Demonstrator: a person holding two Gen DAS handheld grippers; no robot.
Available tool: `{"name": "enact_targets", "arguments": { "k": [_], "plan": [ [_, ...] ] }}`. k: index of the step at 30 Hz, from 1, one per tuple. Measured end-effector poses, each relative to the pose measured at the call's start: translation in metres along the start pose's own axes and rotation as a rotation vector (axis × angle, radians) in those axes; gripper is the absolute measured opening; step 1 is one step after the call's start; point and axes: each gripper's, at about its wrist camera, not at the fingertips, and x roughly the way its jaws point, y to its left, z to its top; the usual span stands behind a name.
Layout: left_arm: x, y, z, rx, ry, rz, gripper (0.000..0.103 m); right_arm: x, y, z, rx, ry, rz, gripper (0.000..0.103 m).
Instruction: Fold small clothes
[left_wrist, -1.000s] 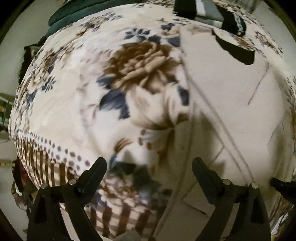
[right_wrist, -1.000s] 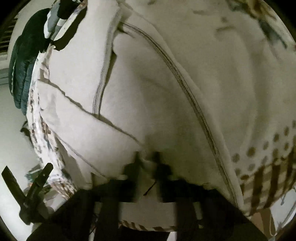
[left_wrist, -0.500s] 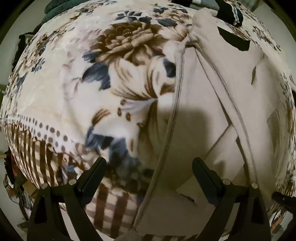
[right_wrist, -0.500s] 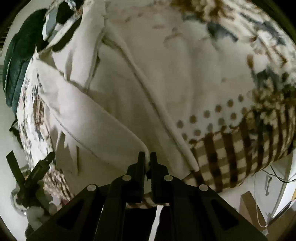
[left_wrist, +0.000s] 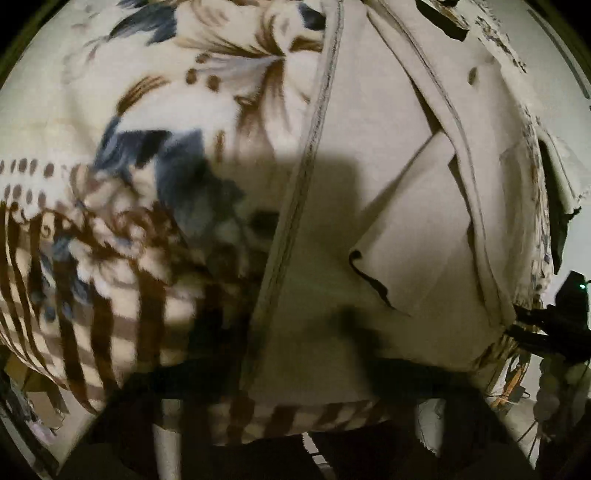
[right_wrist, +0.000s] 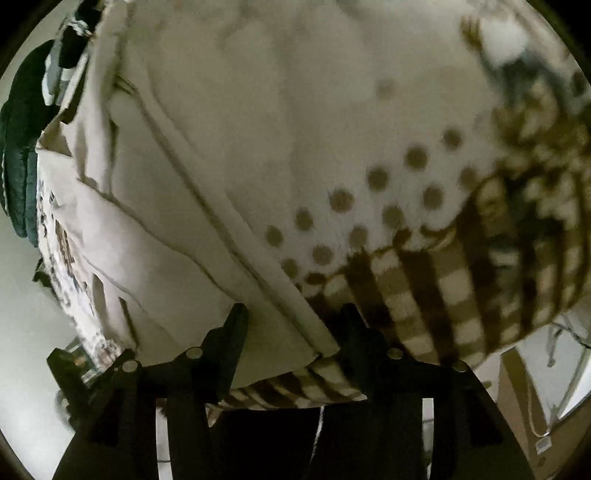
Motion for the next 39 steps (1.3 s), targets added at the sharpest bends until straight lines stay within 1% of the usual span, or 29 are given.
{"name": "enact_targets", "arguments": {
  "k": [1,2,3,4,5,7,9,12,14,15,17,18,19,20,21,22,23,24,25,26,28,30,31,33,34,35,37,38,39],
  "plan": [
    [-0.003,0.002,-0.004,0.003,0.000,-0.006,0.004,0.004,-0.003,0.000,0.004,0.013,0.017,0.055],
    [-0.007,0.002,-0.007,-0.001,-0.005,-0.010,0.004,0.005,-0.005,-0.001,0.004,0.017,0.028,0.048],
    [-0.013,0.003,-0.010,-0.008,-0.013,-0.022,0.004,0.004,-0.005,-0.003,-0.002,0.012,0.047,0.039],
    [-0.020,0.007,-0.012,-0.015,-0.016,-0.029,0.003,0.003,-0.004,-0.006,-0.011,0.018,0.058,0.013],
    [-0.024,0.009,-0.012,-0.026,-0.015,-0.035,0.003,0.001,-0.003,-0.008,-0.019,0.026,0.064,0.008],
    [-0.037,0.015,-0.011,-0.060,-0.016,-0.075,0.003,-0.010,0.004,-0.014,-0.026,0.010,0.078,0.008],
    [-0.051,0.017,-0.006,-0.104,-0.026,-0.124,0.003,-0.021,0.009,-0.018,-0.026,0.013,0.120,0.008],
    [-0.081,0.016,0.021,-0.152,-0.080,-0.194,0.003,-0.046,0.023,-0.015,-0.034,-0.005,0.176,0.007],
    [-0.092,0.016,0.044,-0.173,-0.123,-0.234,0.003,-0.062,0.040,-0.004,-0.039,-0.034,0.210,0.007],
    [-0.097,0.016,0.062,-0.188,-0.150,-0.256,0.003,-0.071,0.048,0.005,-0.039,-0.052,0.240,0.007],
    [-0.099,0.016,0.094,-0.196,-0.204,-0.263,0.004,-0.084,0.062,0.028,-0.044,-0.085,0.282,0.007],
    [-0.098,0.017,0.106,-0.204,-0.218,-0.266,0.005,-0.090,0.071,0.044,-0.050,-0.112,0.297,0.007],
    [-0.094,0.020,0.127,-0.231,-0.231,-0.289,0.007,-0.093,0.080,0.059,-0.059,-0.137,0.301,0.007],
    [-0.090,0.022,0.137,-0.252,-0.233,-0.316,0.008,-0.095,0.090,0.078,-0.067,-0.172,0.302,0.007],
    [-0.087,0.028,0.149,-0.278,-0.233,-0.344,0.010,-0.095,0.095,0.091,-0.058,-0.188,0.314,0.008],
    [-0.087,0.036,0.157,-0.314,-0.245,-0.370,0.017,-0.094,0.099,0.107,-0.036,-0.195,0.336,0.011],
    [-0.090,0.041,0.159,-0.333,-0.269,-0.379,0.025,-0.093,0.101,0.120,-0.013,-0.194,0.362,0.018],
    [-0.093,0.044,0.159,-0.347,-0.302,-0.387,0.032,-0.096,0.100,0.130,0.004,-0.199,0.388,0.024],
    [-0.097,0.042,0.159,-0.362,-0.340,-0.384,0.051,-0.100,0.102,0.134,0.001,-0.218,0.385,0.039],
    [-0.102,0.046,0.155,-0.372,-0.366,-0.364,0.066,-0.105,0.106,0.133,-0.018,-0.243,0.360,0.050],
    [-0.104,0.047,0.150,-0.367,-0.392,-0.334,0.066,-0.110,0.113,0.131,-0.069,-0.273,0.294,0.052],
    [-0.097,0.041,0.152,-0.328,-0.364,-0.265,0.066,-0.110,0.113,0.130,-0.121,-0.279,0.218,0.056],
    [-0.090,0.033,0.156,-0.295,-0.352,-0.230,0.066,-0.108,0.108,0.131,-0.137,-0.275,0.199,0.057],
    [-0.079,0.021,0.162,-0.242,-0.334,-0.186,0.066,-0.097,0.106,0.136,-0.160,-0.260,0.160,0.057],
    [-0.071,0.012,0.168,-0.212,-0.329,-0.163,0.066,-0.091,0.107,0.140,-0.170,-0.255,0.152,0.057],
    [-0.065,0.005,0.174,-0.190,-0.329,-0.138,0.064,-0.085,0.108,0.145,-0.176,-0.251,0.155,0.057],
    [-0.049,-0.005,0.187,-0.159,-0.314,-0.084,0.064,-0.075,0.112,0.154,-0.178,-0.243,0.170,0.056],
    [-0.040,-0.005,0.193,-0.155,-0.301,-0.050,0.064,-0.070,0.114,0.157,-0.180,-0.240,0.176,0.049],
    [-0.032,-0.003,0.199,-0.155,-0.292,-0.027,0.064,-0.064,0.118,0.162,-0.185,-0.235,0.162,0.045]
  ]
}}
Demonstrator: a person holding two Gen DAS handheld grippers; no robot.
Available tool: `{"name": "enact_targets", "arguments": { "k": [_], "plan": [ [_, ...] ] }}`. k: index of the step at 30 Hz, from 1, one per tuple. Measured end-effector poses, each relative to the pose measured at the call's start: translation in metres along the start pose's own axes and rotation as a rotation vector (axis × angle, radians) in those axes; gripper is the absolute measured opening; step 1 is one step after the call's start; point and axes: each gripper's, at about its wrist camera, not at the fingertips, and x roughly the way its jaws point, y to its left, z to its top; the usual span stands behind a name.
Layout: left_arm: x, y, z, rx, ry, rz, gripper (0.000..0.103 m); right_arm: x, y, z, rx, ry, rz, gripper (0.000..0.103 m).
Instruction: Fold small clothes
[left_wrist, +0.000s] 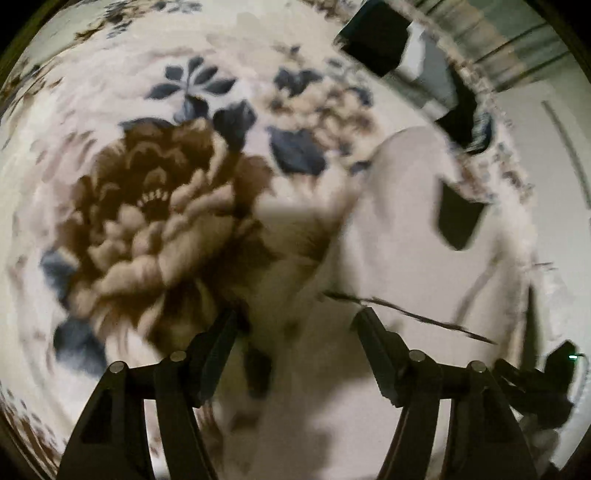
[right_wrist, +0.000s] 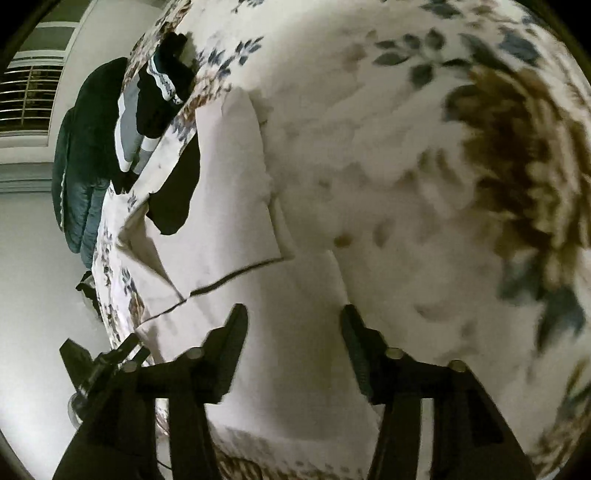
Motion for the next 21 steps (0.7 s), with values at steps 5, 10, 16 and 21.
{"name": "enact_targets", "arguments": {
  "k": [5,10,16,21],
  "plan": [
    [0.019,0.008,0.009,0.016,0.007,-0.011,0.060,0.032,-0.004,0.010,-0.008,0.021,-0.136,0.015],
    [0.000,0.009,0.015,0.056,0.013,-0.080,0.005,0.030,-0.009,0.007,0.022,-0.006,-0.160,0.002],
    [-0.024,-0.015,0.035,0.156,0.033,-0.034,0.030,0.020,0.007,0.013,0.002,0.035,-0.233,0.011],
    [-0.025,-0.058,0.084,0.230,-0.063,-0.079,0.062,-0.006,0.034,0.042,0.016,-0.030,-0.149,0.051]
  ]
}}
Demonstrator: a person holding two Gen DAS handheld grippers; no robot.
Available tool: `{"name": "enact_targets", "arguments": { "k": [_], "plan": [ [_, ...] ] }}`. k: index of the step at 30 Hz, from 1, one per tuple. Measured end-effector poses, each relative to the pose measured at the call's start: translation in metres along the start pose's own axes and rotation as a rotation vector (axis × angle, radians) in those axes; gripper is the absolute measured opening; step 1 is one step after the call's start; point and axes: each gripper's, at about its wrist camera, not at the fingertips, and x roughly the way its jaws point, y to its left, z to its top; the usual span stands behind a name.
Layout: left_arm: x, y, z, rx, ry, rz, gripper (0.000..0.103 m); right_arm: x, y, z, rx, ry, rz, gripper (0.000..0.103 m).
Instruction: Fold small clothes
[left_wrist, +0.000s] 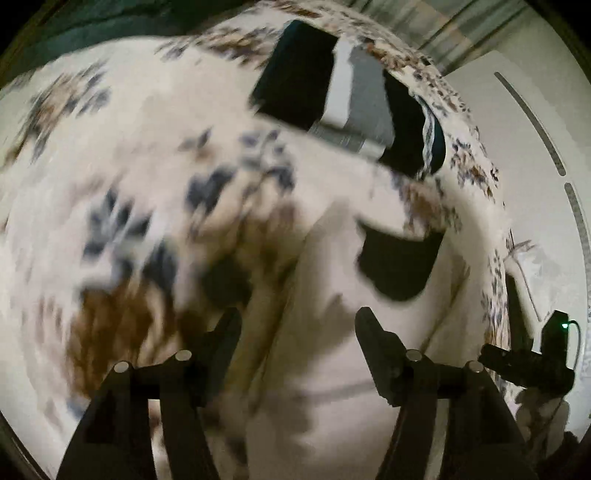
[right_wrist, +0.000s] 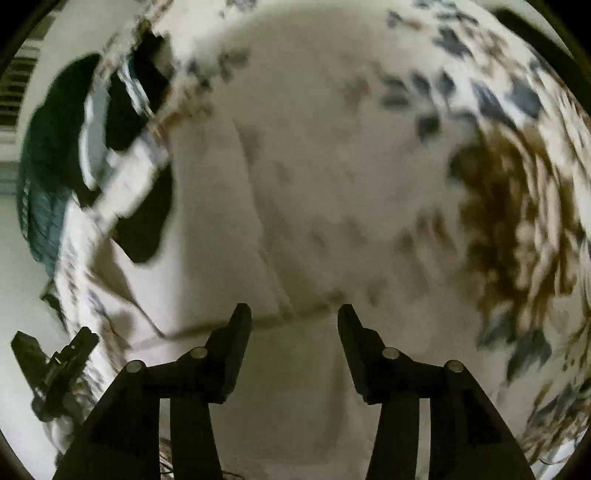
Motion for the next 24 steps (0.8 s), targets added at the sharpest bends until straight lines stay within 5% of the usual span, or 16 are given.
{"name": "enact_targets", "arguments": {
  "k": [7,15,19,22,24],
  "plan": [
    [0.097,-0.012,0.059,0.116,0.116,0.198,0.061,0.004,0.040,0.070,-0.021,-0.063,-0.006,0.051],
    [0.075,-0.024,0.071,0.144,0.085,0.089,0.062,0.030,0.087,0.123,-0.153,-0.038,-0.080,0.064],
    [0.100,-0.038,0.071,0.222,0.135,0.115,0.059,0.056,0.112,0.135,-0.272,0.002,-0.146,0.066],
    [0.108,-0.042,0.069,0.253,0.131,0.133,0.006,0.085,0.122,0.141,-0.320,0.076,-0.203,0.066],
    [0.097,-0.044,0.067,0.257,0.097,0.110,0.006,0.088,0.128,0.140,-0.359,0.063,-0.245,0.049]
  ]
}}
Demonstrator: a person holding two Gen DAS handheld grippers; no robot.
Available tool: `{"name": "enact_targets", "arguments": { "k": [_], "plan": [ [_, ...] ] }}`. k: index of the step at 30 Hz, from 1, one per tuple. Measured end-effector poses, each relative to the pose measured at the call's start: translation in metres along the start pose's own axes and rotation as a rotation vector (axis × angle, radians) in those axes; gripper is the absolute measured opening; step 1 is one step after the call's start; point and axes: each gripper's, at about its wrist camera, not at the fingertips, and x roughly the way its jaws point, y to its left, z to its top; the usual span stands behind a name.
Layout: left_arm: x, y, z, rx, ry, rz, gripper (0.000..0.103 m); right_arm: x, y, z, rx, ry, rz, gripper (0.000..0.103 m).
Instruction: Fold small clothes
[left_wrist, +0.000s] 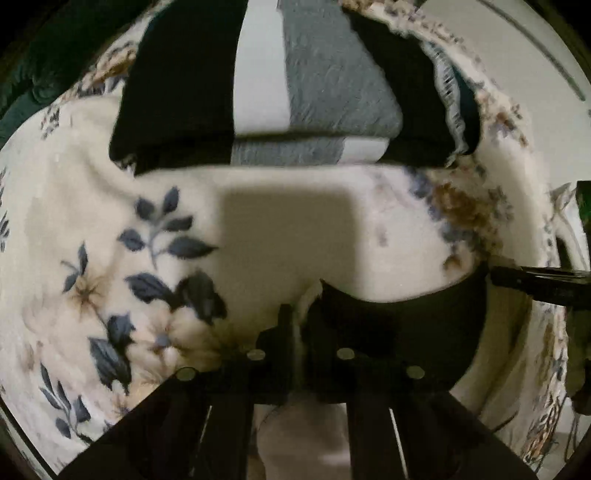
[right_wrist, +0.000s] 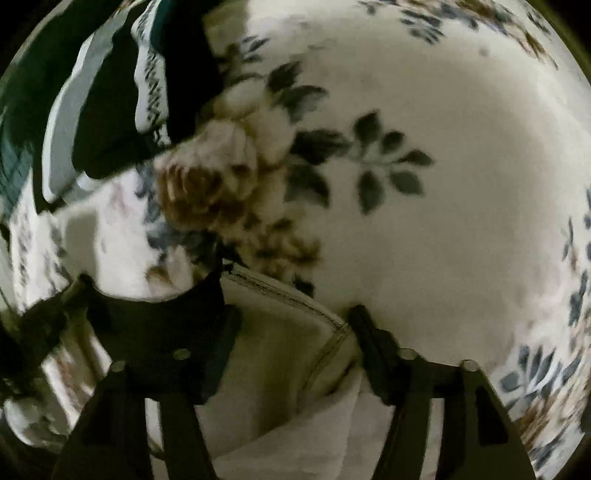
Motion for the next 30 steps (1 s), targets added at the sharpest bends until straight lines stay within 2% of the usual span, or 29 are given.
{"name": "enact_targets", "arguments": {
  "k": [1,2,8,10,13,17,21,24,26,27,28,29,30],
  "plan": [
    [-0.009,0.000,-0.003,0.000,-0.023,0.000,0.006,-0.004,0.001,-0.001,-0.006,-0.018,-0.008,0.023],
    [-0.017,0.001,-0.006,-0.005,-0.039,-0.002,0.006,-0.009,0.001,-0.003,-0.003,-0.033,0.005,0.011],
    [-0.094,0.005,-0.044,-0.049,-0.171,-0.021,0.006,-0.065,-0.003,-0.042,0.010,-0.174,0.079,0.010],
    [-0.121,0.005,-0.062,-0.074,-0.195,-0.045,0.006,-0.088,-0.005,-0.068,0.013,-0.216,0.101,0.010],
    [-0.140,-0.008,-0.097,-0.110,-0.198,-0.059,0.006,-0.114,-0.003,-0.120,0.019,-0.262,0.133,0.010],
    [-0.148,-0.013,-0.156,-0.195,-0.141,-0.088,0.006,-0.117,-0.005,-0.196,0.041,-0.249,0.147,0.010],
    [-0.120,-0.010,-0.211,-0.260,-0.006,-0.109,0.009,-0.093,-0.027,-0.268,0.084,-0.161,0.165,0.010],
    [-0.106,-0.001,-0.243,-0.290,0.073,-0.155,0.010,-0.071,-0.033,-0.299,0.072,-0.086,0.167,0.010],
    [-0.110,0.006,-0.260,-0.315,0.105,-0.185,0.031,-0.059,-0.036,-0.310,0.063,-0.026,0.178,0.011],
    [-0.114,0.012,-0.268,-0.337,0.105,-0.208,0.037,-0.054,-0.039,-0.314,0.070,0.003,0.192,0.015],
    [-0.122,0.018,-0.275,-0.370,0.097,-0.240,0.052,-0.051,-0.042,-0.318,0.077,0.025,0.195,0.021],
    [-0.127,0.023,-0.278,-0.399,0.085,-0.266,0.062,-0.049,-0.046,-0.321,0.085,0.048,0.197,0.035],
    [-0.132,0.029,-0.280,-0.431,0.070,-0.293,0.062,-0.048,-0.050,-0.324,0.095,0.066,0.194,0.043]
  ]
}}
